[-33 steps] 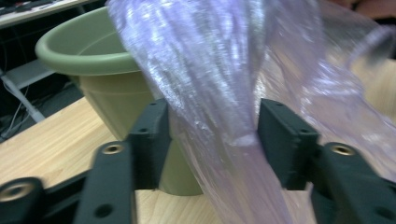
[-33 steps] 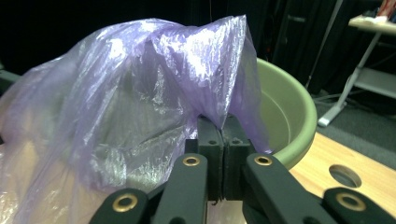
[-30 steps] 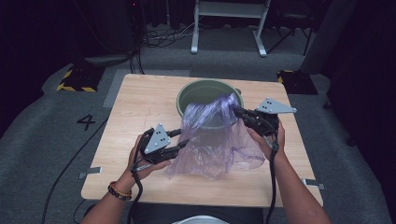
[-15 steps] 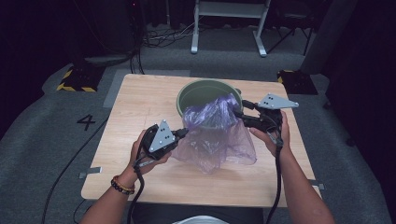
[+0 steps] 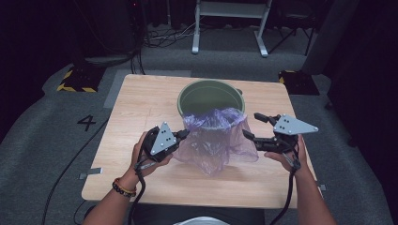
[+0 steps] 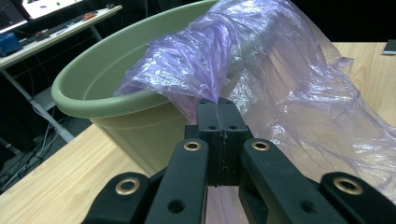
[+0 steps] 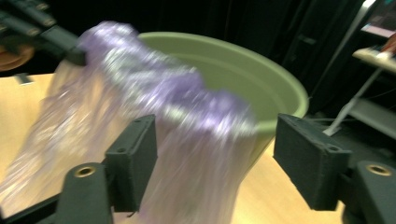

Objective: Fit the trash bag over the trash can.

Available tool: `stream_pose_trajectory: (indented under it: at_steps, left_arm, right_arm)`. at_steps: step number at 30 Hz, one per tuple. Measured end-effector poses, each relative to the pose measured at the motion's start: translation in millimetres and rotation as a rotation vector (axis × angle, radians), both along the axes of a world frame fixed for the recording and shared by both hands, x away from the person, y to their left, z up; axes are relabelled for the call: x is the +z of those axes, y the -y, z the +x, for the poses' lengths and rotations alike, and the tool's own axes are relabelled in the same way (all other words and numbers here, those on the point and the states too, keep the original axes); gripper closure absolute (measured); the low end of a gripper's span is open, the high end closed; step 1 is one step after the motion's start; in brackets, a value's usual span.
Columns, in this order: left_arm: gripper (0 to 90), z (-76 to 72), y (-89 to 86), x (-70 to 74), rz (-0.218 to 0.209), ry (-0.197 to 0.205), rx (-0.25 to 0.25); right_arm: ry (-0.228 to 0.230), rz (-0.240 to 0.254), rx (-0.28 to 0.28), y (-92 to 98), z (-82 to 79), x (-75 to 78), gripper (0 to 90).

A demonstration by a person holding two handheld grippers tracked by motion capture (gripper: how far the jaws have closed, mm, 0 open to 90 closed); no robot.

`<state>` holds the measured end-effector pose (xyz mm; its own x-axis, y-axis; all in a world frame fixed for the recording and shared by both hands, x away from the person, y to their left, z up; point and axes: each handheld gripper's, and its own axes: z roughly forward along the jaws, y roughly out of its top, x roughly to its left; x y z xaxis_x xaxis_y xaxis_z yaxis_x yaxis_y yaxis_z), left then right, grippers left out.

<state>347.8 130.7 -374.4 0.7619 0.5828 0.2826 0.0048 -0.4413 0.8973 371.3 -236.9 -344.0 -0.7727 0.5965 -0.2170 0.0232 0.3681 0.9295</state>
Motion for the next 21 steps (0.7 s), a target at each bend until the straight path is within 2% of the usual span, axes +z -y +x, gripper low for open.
stream_pose_trajectory:
  at_steps: [1,2,3,4,5,6,8,9,11,12,13,14,15,17,18,19,20,21]
  left_arm:
    - [89.9,0.3,0.5,-0.1,0.004,0.0,0.0]
    - [89.9,0.3,0.5,-0.1,0.004,0.0,0.0]
    - [89.9,0.8,1.4,-0.4,0.006,-0.001,0.0]
    - [89.9,0.8,1.4,-0.4,0.006,-0.001,0.0]
    - [89.9,1.0,2.1,-0.6,0.004,-0.002,-0.001]
    - [89.9,1.0,2.1,-0.6,0.004,-0.002,-0.001]
    - [89.9,1.6,2.5,-0.7,0.006,0.0,-0.001]
    - [89.9,2.3,2.8,-0.7,0.003,-0.006,0.001]
    - [89.8,3.0,3.0,-0.2,0.003,-0.003,0.005]
    - [89.8,3.0,3.0,-0.2,0.003,-0.003,0.005]
    - [89.6,3.4,2.7,0.2,0.002,0.002,0.012]
    - [89.5,3.4,2.7,0.2,0.002,0.002,0.012]
    - [89.3,4.1,1.0,1.0,-0.001,0.004,0.016]
    - [88.5,5.1,-1.0,2.3,-0.005,0.004,0.018]
    - [88.4,5.1,-1.0,2.3,-0.005,0.004,0.018]
    - [88.5,5.6,-1.9,3.0,-0.011,0.003,0.018]
    - [88.5,6.1,-3.1,4.0,-0.013,0.001,0.017]
    - [89.0,6.5,-4.0,4.7,-0.014,0.0,0.015]
  right_arm:
    - [-0.055,0.033,0.029,6.0,-2.6,-7.0,29.4]
    - [-0.055,0.033,0.029,6.0,-2.6,-7.0,29.4]
    - [-0.094,0.041,0.078,9.0,-4.9,-14.0,28.0]
    - [-0.094,0.041,0.078,9.0,-4.9,-14.0,28.0]
    - [-0.131,0.038,0.117,8.7,-7.5,-22.4,27.6]
    - [-0.131,0.038,0.117,8.7,-7.5,-22.4,27.6]
    - [-0.171,0.01,0.118,5.7,-7.3,-36.0,29.1]
    - [-0.184,0.007,0.108,4.7,-5.9,-39.9,33.8]
    - [-0.183,-0.017,0.084,2.3,-4.2,-46.2,50.0]
    - [-0.183,-0.017,0.084,2.3,-4.2,-46.2,50.0]
    - [-0.154,-0.045,0.078,-0.1,-3.5,-49.7,62.6]
    - [-0.154,-0.045,0.078,-0.1,-3.5,-49.7,62.6]
    - [-0.126,-0.039,0.081,-0.8,-4.1,-50.3,74.6]
    - [-0.09,-0.011,0.086,0.4,-5.3,-47.5,83.2]
    - [-0.09,-0.011,0.086,0.4,-5.3,-47.5,83.2]
    - [-0.058,0.019,0.082,3.1,-6.9,-42.4,87.6]
    - [-0.058,0.019,0.082,3.1,-6.9,-42.4,87.6]
    - [-0.045,0.05,0.061,7.3,-7.5,-37.0,76.0]
